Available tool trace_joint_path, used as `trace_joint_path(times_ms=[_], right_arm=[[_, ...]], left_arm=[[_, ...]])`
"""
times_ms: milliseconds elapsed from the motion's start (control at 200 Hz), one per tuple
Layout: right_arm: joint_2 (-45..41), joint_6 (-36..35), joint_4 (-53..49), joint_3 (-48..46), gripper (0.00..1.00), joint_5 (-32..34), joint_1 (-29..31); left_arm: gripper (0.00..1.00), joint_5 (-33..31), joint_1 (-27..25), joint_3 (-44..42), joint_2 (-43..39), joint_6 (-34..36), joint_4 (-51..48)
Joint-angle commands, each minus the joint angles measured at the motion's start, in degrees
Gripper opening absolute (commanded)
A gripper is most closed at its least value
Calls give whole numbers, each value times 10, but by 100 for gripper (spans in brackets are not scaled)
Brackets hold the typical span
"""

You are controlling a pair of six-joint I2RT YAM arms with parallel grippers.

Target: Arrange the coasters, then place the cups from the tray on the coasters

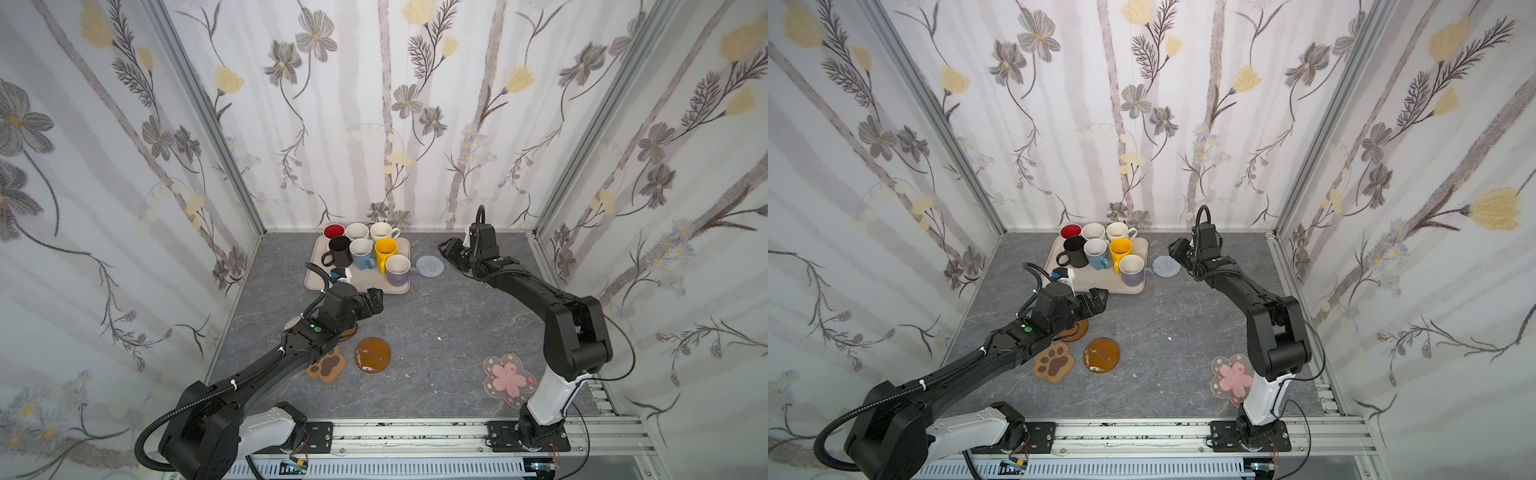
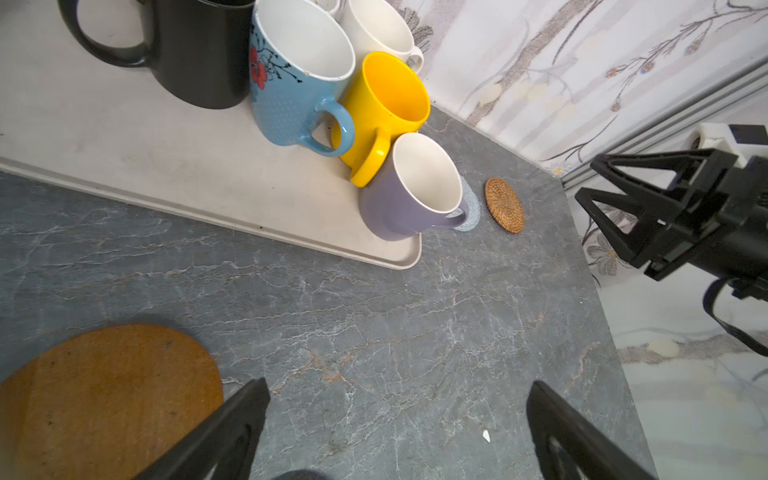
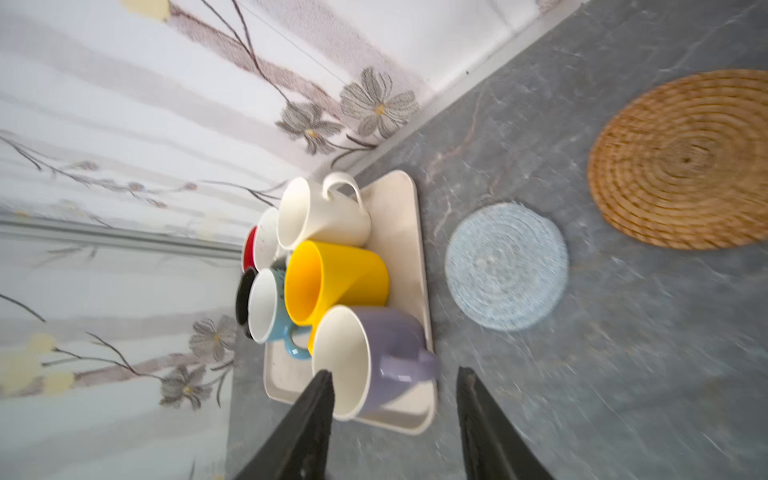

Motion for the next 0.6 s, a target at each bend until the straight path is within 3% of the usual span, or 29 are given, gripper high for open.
trace_joint_path(times_ms=[0, 250, 410, 600], right_arm=[[-79, -80, -92, -71, 53, 68, -1], [-272, -104, -226, -242, 53, 145, 8], [-374, -66, -263, -356, 54, 167, 17], [-450, -2, -313, -426, 58, 179, 30]], left_arm=[[100, -16, -20, 0, -14, -1, -14], [100, -29, -77, -12, -12, -4, -19], [100, -31, -99, -23, -12, -5, -18], [100, -49, -121, -41, -12, 0, -17]])
